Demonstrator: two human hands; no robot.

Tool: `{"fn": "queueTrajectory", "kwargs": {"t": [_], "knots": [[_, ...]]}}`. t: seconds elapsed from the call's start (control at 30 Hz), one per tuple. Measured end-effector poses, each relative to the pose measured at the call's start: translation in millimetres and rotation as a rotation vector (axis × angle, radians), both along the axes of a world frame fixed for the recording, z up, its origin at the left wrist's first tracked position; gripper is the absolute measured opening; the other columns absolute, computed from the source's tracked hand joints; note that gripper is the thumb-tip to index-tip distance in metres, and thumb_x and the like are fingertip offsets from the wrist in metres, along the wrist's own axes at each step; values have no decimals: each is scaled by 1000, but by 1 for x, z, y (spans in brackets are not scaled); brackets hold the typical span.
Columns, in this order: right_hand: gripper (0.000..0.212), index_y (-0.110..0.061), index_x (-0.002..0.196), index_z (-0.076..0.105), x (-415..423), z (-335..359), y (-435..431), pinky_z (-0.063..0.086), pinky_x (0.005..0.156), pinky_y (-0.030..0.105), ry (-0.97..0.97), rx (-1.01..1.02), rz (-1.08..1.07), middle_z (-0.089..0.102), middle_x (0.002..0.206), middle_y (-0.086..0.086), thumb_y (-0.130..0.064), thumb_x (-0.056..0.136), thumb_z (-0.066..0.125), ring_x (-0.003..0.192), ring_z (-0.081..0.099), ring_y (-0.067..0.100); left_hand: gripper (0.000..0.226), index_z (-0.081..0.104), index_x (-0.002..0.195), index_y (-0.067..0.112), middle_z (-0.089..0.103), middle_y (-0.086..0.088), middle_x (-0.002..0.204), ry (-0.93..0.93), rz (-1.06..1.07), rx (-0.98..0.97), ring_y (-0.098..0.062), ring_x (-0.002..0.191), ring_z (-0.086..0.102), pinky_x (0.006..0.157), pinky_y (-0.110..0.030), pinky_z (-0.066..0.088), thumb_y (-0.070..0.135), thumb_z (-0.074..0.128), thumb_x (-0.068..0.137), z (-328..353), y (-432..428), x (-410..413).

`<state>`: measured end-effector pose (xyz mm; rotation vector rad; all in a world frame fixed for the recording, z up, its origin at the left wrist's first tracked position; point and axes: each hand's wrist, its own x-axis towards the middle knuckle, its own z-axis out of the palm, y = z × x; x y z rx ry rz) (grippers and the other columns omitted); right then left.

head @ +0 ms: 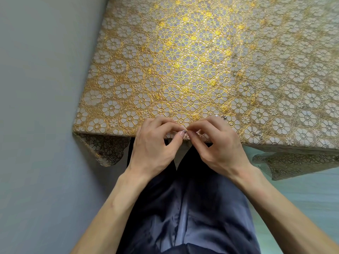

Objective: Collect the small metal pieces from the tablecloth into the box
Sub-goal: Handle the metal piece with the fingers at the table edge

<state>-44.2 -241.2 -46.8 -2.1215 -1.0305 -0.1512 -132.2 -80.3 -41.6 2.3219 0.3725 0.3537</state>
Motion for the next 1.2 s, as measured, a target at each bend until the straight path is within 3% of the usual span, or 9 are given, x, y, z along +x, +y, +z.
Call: {"fn": "queueTrajectory", "kwargs": {"t": [0.53, 0.8, 0.97, 1.2], "knots": [[17, -9, 91, 69, 2, -5, 3, 49, 65, 47, -203, -173, 18, 64, 83, 8, -23, 98, 62, 74, 60, 32, 19, 76, 94, 27, 67, 14, 104, 16, -34, 83, -17, 101, 56, 87, -45, 49, 41, 63, 89, -3, 2, 1], [14, -7, 90, 67, 2, -2, 5, 47, 66, 44, -178, -145, 6, 62, 84, 8, -20, 95, 61, 76, 59, 30, 21, 72, 107, 26, 63, 10, 109, 2, 12, 40, -16, 107, 58, 93, -41, 49, 35, 67, 88, 3, 0, -1], [16, -6, 91, 66, 3, -5, 4, 50, 66, 46, -170, -116, 32, 64, 87, 9, -19, 96, 58, 77, 60, 32, 14, 73, 93, 26, 60, 7, 105, 1, 58, 30, -18, 102, 58, 91, -33, 46, 35, 69, 84, 4, -2, -5], [14, -4, 89, 68, 1, -9, 5, 51, 64, 48, -221, -97, 48, 65, 88, 11, -15, 95, 61, 74, 60, 34, 16, 77, 85, 29, 56, 17, 100, 28, 86, 0, -16, 95, 56, 85, -41, 50, 42, 69, 82, 9, -7, -3]]}}
